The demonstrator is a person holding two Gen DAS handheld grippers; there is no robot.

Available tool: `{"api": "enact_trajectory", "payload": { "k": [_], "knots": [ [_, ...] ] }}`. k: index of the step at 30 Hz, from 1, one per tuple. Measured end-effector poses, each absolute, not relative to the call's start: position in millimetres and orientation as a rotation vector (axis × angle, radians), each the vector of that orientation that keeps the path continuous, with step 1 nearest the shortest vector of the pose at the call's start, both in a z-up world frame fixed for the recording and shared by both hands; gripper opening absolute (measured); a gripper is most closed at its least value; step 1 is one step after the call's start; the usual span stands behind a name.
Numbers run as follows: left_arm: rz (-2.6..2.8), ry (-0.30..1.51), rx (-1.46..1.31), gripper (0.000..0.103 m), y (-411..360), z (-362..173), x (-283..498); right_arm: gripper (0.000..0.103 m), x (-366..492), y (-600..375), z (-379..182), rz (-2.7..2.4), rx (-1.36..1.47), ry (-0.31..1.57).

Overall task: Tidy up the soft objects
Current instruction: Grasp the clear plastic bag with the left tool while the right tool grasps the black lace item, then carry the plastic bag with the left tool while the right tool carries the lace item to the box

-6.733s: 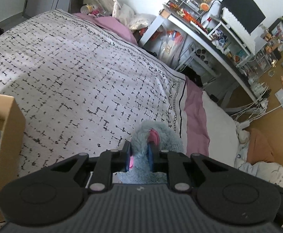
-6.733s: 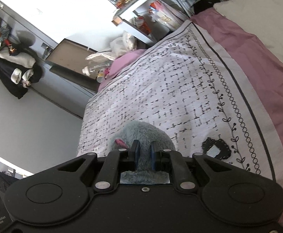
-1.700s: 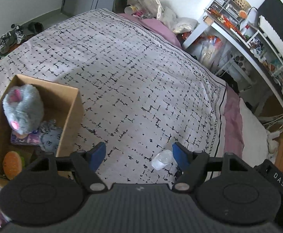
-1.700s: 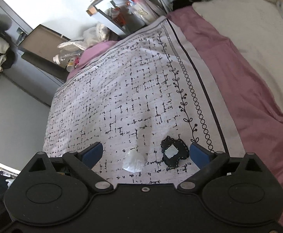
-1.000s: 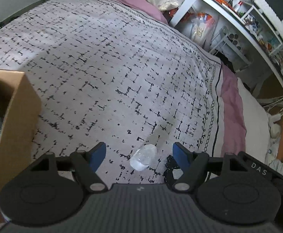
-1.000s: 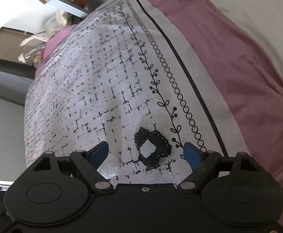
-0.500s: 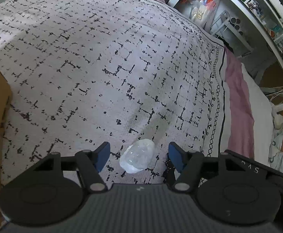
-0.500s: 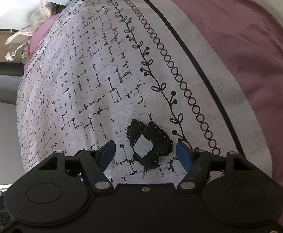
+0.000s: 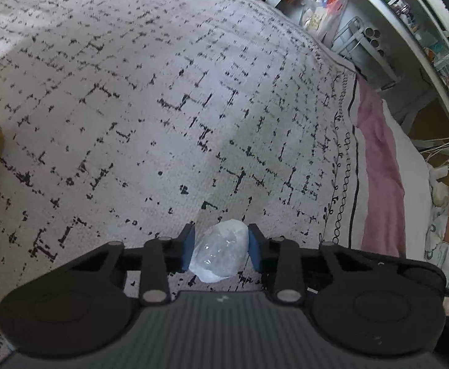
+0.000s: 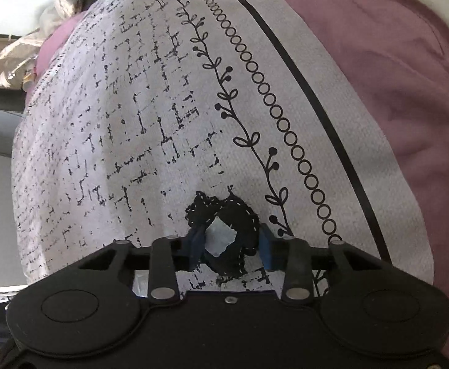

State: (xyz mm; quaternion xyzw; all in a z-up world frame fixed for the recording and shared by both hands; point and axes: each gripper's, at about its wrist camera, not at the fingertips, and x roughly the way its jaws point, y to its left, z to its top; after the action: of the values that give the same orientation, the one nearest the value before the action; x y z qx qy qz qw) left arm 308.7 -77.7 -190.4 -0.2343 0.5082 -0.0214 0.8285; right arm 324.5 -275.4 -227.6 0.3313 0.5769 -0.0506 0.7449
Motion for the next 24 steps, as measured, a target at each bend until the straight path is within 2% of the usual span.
{"api": "enact_trajectory", "payload": {
  "k": [1, 5, 24],
  "knots": [
    [-0.045, 1.071, -0.497, 0.035, -77, -188, 307, 0.029, 323, -276, -226, -0.103, 0.727, 1.254],
    [-0.042, 1.04, -0.503, 0.035, -71, -177, 300, 0.028, 319, -273, -218, -0.03, 0.753, 1.216],
    [-0.032, 0.92, -0.493, 0.035, -36, -109, 254, 0.028, 292, -252, -157, 0.101, 0.678, 1.06]
  ]
}}
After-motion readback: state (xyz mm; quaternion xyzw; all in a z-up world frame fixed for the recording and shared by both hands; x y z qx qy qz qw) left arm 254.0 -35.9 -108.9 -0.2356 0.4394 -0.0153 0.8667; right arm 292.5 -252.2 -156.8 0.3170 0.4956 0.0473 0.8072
